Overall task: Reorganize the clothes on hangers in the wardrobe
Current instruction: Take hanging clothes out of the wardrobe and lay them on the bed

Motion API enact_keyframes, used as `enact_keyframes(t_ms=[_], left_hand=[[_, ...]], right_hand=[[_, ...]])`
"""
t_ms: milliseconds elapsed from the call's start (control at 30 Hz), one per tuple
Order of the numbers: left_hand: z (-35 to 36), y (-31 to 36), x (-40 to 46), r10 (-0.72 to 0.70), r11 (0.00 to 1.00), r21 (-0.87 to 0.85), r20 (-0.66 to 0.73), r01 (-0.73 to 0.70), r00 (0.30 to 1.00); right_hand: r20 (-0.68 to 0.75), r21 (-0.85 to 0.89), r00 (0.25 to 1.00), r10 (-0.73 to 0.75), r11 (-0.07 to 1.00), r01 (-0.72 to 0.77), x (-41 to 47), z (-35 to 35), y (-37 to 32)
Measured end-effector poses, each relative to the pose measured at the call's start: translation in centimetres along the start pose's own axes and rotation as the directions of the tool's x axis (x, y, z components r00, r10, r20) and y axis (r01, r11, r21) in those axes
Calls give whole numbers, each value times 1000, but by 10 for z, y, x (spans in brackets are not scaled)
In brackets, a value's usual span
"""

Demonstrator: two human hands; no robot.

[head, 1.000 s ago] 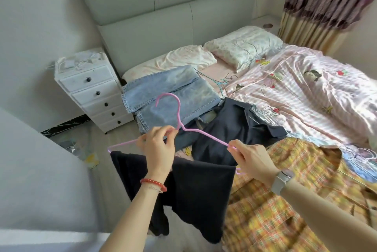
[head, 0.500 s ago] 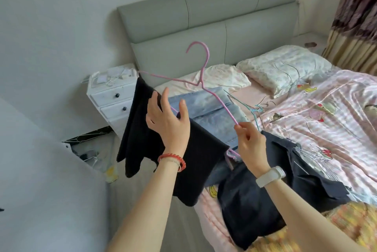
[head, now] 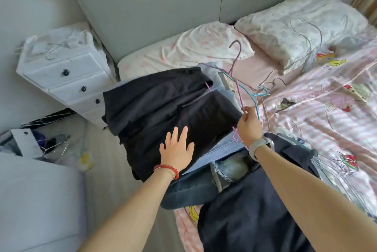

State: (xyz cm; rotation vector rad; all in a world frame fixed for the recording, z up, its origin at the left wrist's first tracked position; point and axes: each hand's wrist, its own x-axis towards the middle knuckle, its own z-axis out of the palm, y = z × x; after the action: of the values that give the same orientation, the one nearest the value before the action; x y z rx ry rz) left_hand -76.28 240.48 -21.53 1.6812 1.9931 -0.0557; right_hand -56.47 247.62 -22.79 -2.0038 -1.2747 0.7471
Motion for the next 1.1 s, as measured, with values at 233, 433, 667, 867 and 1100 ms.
enact_keyframes(t_ms=[233,433,667,867,1100], left_hand=[[22,-13,30,-107,994,42,138,102,985],[-32,-5,31,-62,993,88,-139,74,988],[-73,-6,-45,-5,996,82,-442,46,897],[-35,-36,-170,-128,992,-63,-427,112,895],[62,-88,-336,-226,974,-34,-281,226,933]], right_hand=[[237,-336,960,149,940,-63,28,3,41],[271,-293,961,-53,947,135,13,-4,-5],[326,-169,885,-333,900,402,-75,-17,-72],[415,-125,811,-413,857,500,-190,-31,-70],[684,-205,583,-437,652,730,-332,-36,-14]])
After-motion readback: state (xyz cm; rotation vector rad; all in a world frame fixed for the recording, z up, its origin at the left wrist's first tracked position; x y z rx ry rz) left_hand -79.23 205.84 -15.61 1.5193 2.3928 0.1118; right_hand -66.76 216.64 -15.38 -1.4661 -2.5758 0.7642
